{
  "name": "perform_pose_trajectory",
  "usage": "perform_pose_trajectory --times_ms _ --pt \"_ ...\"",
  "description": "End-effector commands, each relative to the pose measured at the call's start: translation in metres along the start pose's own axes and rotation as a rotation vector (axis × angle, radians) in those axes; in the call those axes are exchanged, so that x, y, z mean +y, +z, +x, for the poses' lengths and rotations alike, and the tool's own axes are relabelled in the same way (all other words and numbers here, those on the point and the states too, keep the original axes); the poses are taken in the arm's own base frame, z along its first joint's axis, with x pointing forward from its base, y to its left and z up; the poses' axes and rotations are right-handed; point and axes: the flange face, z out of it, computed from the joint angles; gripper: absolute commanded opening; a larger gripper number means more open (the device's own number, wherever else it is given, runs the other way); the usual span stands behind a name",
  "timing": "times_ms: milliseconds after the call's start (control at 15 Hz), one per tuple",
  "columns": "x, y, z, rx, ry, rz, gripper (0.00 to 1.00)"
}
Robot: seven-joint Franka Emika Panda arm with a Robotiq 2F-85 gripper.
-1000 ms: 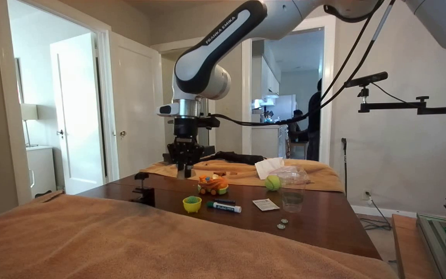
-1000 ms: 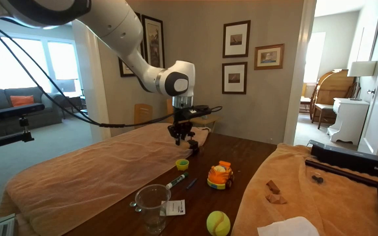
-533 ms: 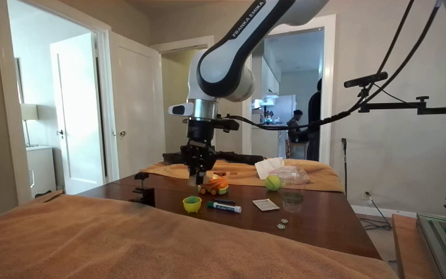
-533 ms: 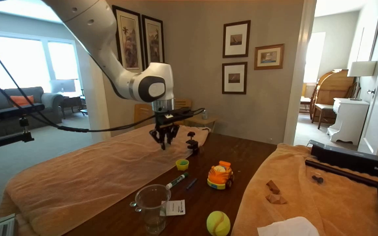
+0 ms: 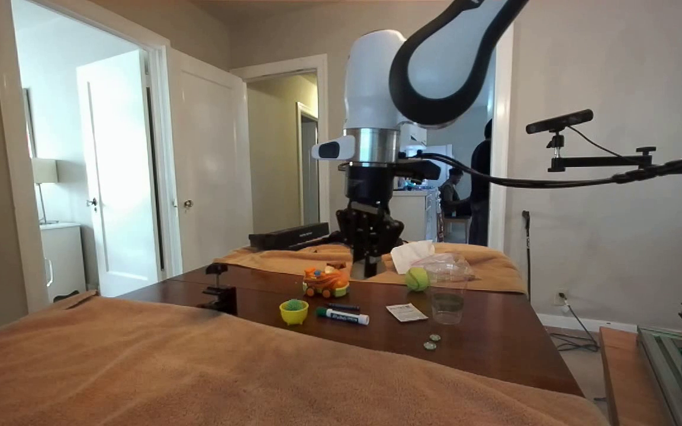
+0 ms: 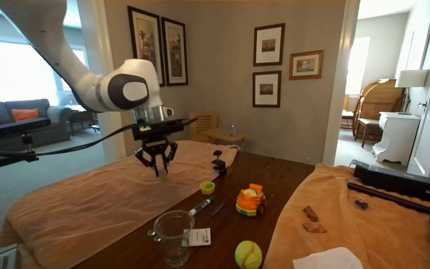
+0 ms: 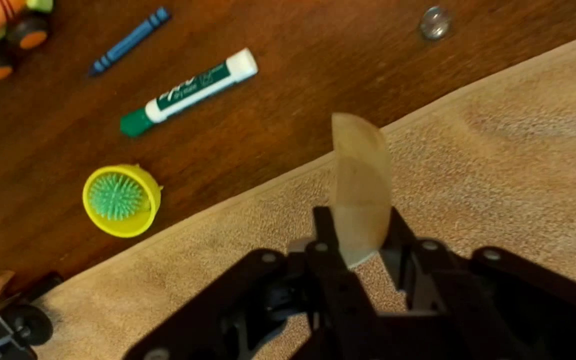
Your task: Put the wooden block in the clear cup.
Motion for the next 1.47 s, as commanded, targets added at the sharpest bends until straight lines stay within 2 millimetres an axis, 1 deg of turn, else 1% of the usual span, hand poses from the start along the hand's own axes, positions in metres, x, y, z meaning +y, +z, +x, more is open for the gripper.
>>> perform_pose_trajectory --times_ms 0,133,400,467,600,667,800,1000,1200,1400 --pt "-0.006 -0.005 -0.004 -0.005 0.009 -0.009 0.27" --pt "-0.006 -0.006 -0.003 -0.003 0.007 -0.011 0.27" --pt "-0.004 0.001 -0.002 -0.006 0.008 0.003 0.27" --pt "-0.001 0.001 0.001 -0.019 -0.011 -0.003 0.08" --pt "0.0 -0.008 -0.001 -0.025 -0.036 0.003 0.08" --pt "-0.001 -0.014 -0.006 -0.028 -0.046 0.005 0.08" --pt "0.0 -0.025 -0.027 -0.029 -0.045 0.014 0.08" --pt "0.008 -0.047 -0.069 -0.001 -0.029 0.035 0.08" --pt "0.019 -0.071 -0.112 0.089 0.003 0.066 0.08" --pt "0.025 -0.085 -0.149 0.179 0.029 0.098 0.08"
